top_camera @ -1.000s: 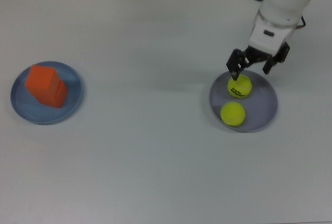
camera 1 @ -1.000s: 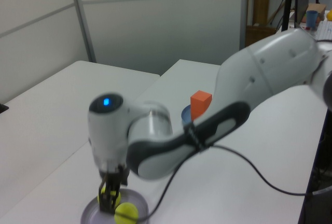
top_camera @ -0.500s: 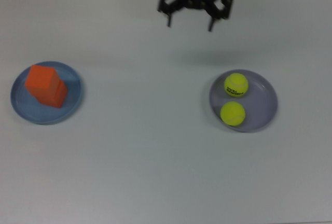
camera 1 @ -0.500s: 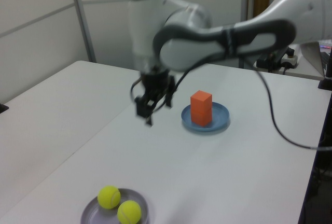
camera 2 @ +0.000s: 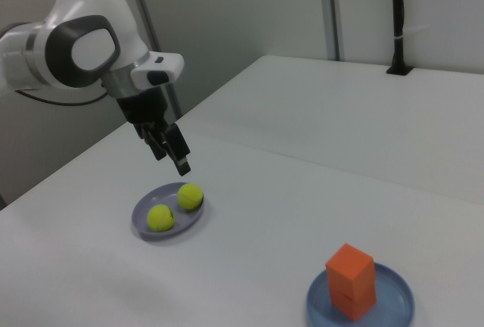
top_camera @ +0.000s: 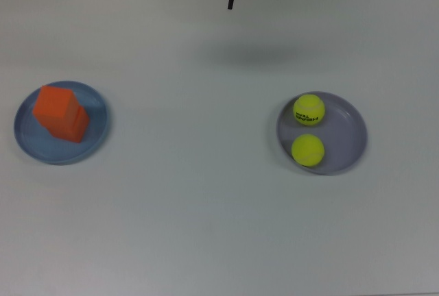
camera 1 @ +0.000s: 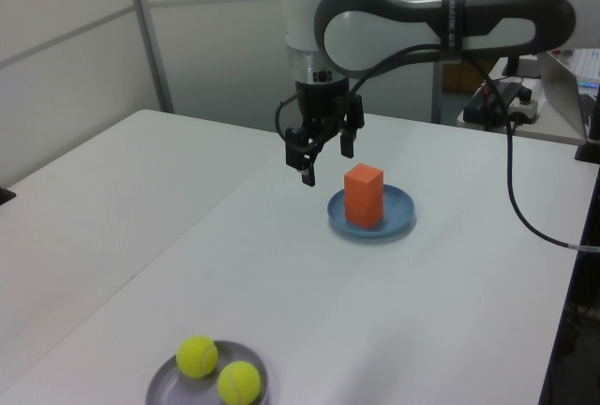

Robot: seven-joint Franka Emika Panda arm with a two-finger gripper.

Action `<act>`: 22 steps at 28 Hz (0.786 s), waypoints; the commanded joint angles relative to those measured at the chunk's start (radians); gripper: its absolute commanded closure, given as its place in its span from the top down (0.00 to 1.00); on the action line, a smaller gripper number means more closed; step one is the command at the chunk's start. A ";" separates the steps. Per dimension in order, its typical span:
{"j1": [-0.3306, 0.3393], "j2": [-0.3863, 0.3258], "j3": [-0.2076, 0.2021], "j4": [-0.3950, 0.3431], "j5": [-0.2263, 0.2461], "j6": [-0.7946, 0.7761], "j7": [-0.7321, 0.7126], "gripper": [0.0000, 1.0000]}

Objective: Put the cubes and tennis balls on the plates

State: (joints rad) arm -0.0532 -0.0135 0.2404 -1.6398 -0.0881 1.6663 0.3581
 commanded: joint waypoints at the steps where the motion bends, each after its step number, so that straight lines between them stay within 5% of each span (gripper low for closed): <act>1: -0.042 -0.002 -0.026 -0.025 0.024 0.039 -0.068 1.00; 14: -0.051 -0.006 -0.035 0.003 0.027 0.039 -0.082 1.00; 22: -0.050 -0.010 -0.078 0.020 0.059 0.032 -0.111 1.00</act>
State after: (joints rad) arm -0.1029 -0.0118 0.1920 -1.6291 -0.0807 1.6845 0.2816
